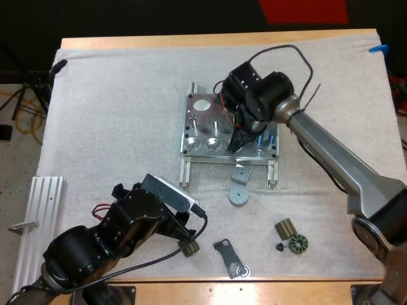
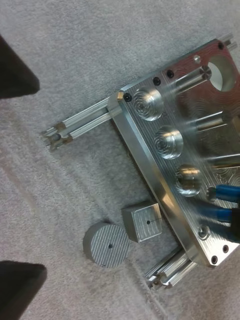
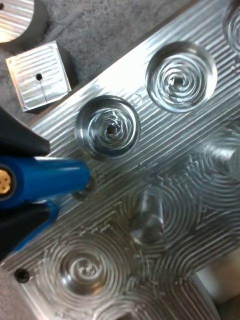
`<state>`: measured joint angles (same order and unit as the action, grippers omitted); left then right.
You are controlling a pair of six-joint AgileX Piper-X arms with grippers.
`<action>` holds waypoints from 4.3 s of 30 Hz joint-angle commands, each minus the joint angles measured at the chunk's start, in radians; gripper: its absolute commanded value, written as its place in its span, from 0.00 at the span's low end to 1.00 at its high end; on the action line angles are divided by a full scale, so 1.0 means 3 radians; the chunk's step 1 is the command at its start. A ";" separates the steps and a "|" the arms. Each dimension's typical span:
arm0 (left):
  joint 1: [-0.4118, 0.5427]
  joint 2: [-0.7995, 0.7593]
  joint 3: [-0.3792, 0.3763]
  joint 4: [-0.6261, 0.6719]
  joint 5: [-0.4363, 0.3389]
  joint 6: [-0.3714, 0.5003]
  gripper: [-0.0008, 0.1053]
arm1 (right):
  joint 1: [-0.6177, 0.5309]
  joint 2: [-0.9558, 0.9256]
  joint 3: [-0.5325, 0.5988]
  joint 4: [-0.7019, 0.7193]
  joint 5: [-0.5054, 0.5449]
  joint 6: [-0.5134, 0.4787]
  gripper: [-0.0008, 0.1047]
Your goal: Load cells from right to left
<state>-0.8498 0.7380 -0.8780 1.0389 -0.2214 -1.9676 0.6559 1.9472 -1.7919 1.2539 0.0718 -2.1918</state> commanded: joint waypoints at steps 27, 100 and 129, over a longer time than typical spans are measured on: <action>-0.0001 -0.0017 -0.0010 -0.0013 0.0000 -0.0001 0.63 | -0.0004 0.0170 -0.0030 0.0017 0.0144 -0.0022 0.01; -0.0001 -0.0017 -0.0010 -0.0633 0.0054 0.0962 0.63 | -0.0217 -0.0674 -0.0030 0.0214 0.0415 0.0598 0.50; 0.2301 -0.0078 -0.0010 -0.0985 0.1670 0.1638 0.63 | -0.0994 -0.3385 0.2033 -0.0518 0.0056 0.0783 0.50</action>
<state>-0.1608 0.7253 -0.8780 0.7525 0.2737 -1.4827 0.3615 0.9476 -1.1868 1.1161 0.0958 -1.9561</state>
